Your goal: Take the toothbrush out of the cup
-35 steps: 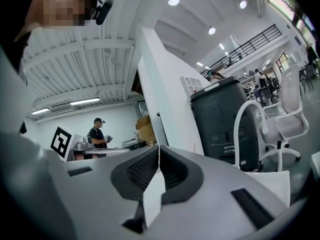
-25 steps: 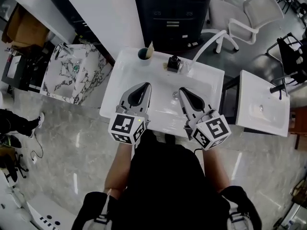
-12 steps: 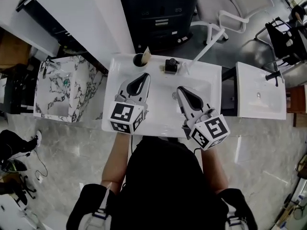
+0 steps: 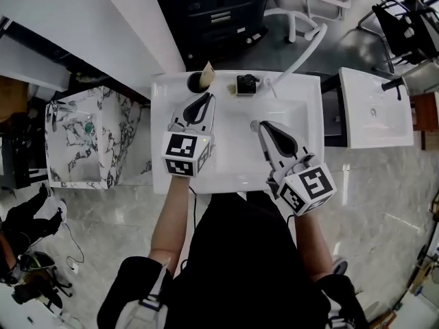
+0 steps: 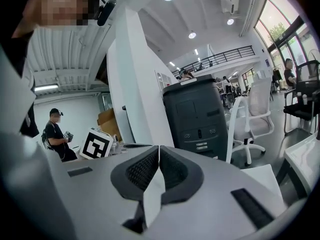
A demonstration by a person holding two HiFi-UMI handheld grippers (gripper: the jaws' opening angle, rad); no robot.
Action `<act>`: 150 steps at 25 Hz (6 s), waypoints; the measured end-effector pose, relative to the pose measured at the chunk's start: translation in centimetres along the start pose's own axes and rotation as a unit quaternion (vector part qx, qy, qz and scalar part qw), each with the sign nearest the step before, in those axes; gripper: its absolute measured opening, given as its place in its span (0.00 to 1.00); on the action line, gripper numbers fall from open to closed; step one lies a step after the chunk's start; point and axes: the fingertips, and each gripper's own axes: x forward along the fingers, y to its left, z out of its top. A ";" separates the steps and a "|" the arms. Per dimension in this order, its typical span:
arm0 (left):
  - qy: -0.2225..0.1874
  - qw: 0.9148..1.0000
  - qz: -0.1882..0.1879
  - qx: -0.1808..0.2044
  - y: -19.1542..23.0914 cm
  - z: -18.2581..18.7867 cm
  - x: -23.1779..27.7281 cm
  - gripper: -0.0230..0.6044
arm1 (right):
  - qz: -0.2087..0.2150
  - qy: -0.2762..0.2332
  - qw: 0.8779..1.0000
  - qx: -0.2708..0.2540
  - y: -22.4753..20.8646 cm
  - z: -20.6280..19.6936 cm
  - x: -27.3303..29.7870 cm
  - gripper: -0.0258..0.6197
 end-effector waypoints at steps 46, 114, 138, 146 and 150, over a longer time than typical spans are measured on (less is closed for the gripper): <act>0.095 0.991 0.069 0.069 6.4 -7.4 9.7 0.34 | -0.059 0.030 0.997 0.037 -1.4 -2.2 0.6 0.09; -0.077 0.973 0.192 0.100 -16.2 2.4 -13.0 0.10 | 0.094 -0.059 0.993 0.037 -2.1 -3.4 -20.5 0.09; -0.129 0.971 0.193 0.047 -27.3 2.0 -23.4 0.10 | 0.146 -0.077 0.986 0.007 2.4 -3.1 -24.9 0.09; -0.137 0.970 0.199 0.036 -27.4 1.4 -24.5 0.10 | 0.152 -0.075 0.985 -0.023 3.9 -3.2 -25.3 0.09; -0.136 0.970 0.197 0.035 -27.5 1.4 -24.3 0.10 | 0.155 -0.072 0.985 -0.027 4.1 -3.3 -25.5 0.09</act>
